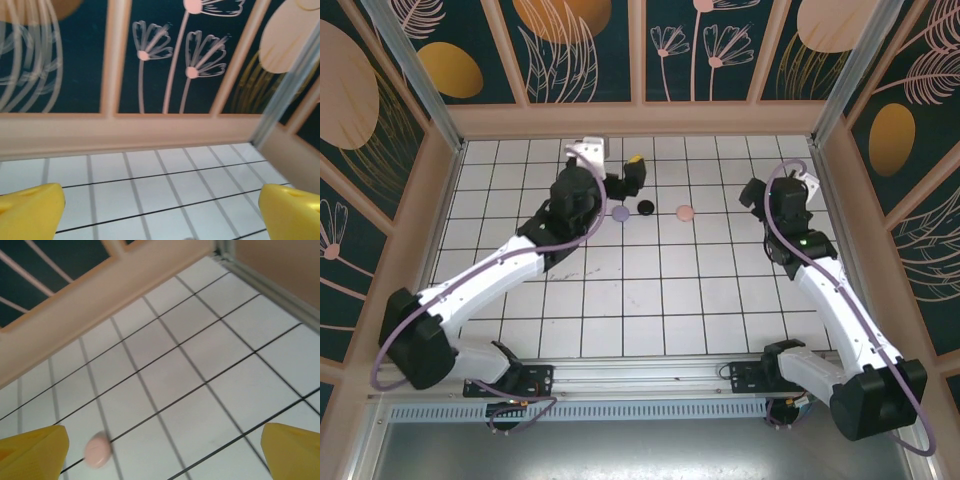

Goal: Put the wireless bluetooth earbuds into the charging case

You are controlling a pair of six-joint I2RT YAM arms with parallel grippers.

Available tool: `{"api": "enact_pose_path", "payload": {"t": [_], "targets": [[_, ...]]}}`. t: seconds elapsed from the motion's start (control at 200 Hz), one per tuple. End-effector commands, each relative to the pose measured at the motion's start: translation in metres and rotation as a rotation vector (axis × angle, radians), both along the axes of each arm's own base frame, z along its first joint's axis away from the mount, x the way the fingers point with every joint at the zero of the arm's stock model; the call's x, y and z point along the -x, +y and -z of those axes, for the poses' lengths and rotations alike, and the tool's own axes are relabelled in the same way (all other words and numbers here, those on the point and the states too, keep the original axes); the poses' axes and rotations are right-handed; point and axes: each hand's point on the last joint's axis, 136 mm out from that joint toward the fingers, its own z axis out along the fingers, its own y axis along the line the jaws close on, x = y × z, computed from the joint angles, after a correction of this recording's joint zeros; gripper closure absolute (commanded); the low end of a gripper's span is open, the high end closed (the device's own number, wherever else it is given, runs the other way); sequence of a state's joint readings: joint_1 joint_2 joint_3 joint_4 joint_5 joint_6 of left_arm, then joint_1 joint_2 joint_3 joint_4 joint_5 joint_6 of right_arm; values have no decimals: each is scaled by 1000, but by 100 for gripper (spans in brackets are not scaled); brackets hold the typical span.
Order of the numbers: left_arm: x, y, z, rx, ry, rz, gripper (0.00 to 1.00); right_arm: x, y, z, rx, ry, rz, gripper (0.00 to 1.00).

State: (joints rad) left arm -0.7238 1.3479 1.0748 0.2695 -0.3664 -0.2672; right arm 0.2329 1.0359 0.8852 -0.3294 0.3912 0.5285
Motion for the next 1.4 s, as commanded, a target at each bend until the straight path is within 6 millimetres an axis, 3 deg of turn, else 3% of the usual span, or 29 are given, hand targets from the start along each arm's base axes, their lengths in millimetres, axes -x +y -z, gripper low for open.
{"api": "enact_pose_path", "payload": {"t": [0.0,0.215,0.385,0.505,0.626,0.816,1.161,1.301,1.391], "targets": [[4,44,-9,-108,-140,-138,1,-8,-24,4,53,-61,87,1],[5,134,29,-183,-139,-332,1,-11,-52,44,164,-60,149,1],[12,205,77,-168,-131,-488,1,-10,-69,76,202,-81,142,1],[24,231,106,-144,-131,-523,1,-7,-75,83,250,-130,136,1],[34,243,131,-178,-131,-550,1,-4,-76,83,283,-196,124,1],[42,256,153,-197,-137,-566,1,-13,-71,82,301,-267,86,1],[29,251,177,-217,-136,-449,1,-37,-44,108,343,-307,-107,1],[23,247,191,-219,-119,-392,1,-27,-39,110,319,-378,-169,1],[16,249,198,-211,-94,-382,1,-34,-30,113,313,-357,-240,1]]}}
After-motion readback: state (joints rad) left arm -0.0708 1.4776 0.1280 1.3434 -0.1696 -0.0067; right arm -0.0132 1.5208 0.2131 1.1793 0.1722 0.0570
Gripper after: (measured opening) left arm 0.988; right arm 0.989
